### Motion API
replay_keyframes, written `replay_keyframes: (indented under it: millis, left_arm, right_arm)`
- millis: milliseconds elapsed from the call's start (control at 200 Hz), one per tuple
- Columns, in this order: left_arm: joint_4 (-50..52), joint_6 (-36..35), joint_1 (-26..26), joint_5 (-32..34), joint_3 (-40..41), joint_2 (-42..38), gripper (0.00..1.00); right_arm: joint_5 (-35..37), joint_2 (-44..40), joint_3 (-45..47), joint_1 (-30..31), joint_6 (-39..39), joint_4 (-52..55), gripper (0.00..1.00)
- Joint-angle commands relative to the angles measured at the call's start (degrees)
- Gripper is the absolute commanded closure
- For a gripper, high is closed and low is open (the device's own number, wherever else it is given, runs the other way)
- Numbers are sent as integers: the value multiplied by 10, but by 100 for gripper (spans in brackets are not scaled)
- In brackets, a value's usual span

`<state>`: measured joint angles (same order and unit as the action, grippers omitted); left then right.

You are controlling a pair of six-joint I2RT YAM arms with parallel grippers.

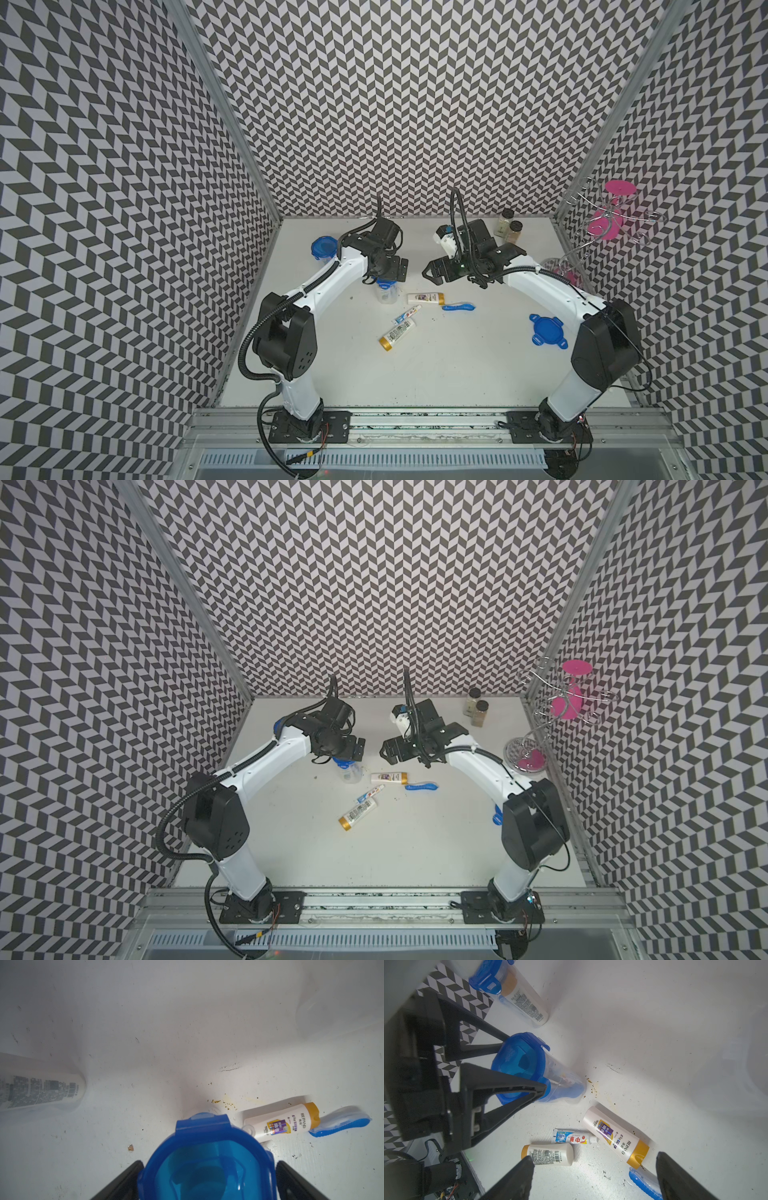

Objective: Pack away toiletry kits
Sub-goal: Move the container to the center of the board.

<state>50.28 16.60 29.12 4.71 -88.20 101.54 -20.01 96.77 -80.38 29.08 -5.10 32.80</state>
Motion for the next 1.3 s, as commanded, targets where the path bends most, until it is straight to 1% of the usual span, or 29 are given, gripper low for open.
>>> replay_keyframes:
  millis: [0,110,155,195,305,381,441,526,626,711,776,851,971,1167,1292]
  left_arm:
    - [10,8,8,21,4,11,0]
    - [15,10,8,37,0,23,1]
    - [16,11,7,45,-3,28,3]
    - [16,12,5,50,-8,31,8]
    - [0,8,-18,40,-19,33,27]
    - [-9,-2,-42,33,-40,42,35]
    - [-9,-12,-60,33,-70,58,40]
    - [-15,-23,-81,30,-114,85,41]
    - [-7,-33,-97,25,-179,137,40]
    - [29,-35,-101,26,-239,184,38]
    - [37,-36,-101,23,-253,199,35]
    - [28,-33,-101,14,-249,199,24]
    - [36,-27,-104,17,-267,203,1]
    - [56,-30,-110,20,-307,202,0]
    - [57,-36,-113,18,-309,188,0]
  right_arm:
    - [2,0,-6,-6,-3,-29,10]
    - [9,1,-13,-14,-3,-29,9]
    - [14,2,-20,-17,-2,-25,9]
    - [20,3,-28,-19,-1,-21,9]
    - [53,9,-62,-29,4,5,9]
    - [94,11,-86,-34,7,28,9]
    - [120,10,-94,-40,7,38,10]
    - [138,4,-90,-51,4,42,9]
    - [138,-2,-73,-64,0,35,9]
    - [128,3,-72,-71,-2,34,9]
    - [122,10,-75,-74,-3,35,9]
    - [116,20,-80,-78,-5,33,8]
    - [101,44,-89,-92,-8,27,9]
    - [69,108,-132,-110,-10,26,9]
    - [61,136,-155,-118,-19,17,10]
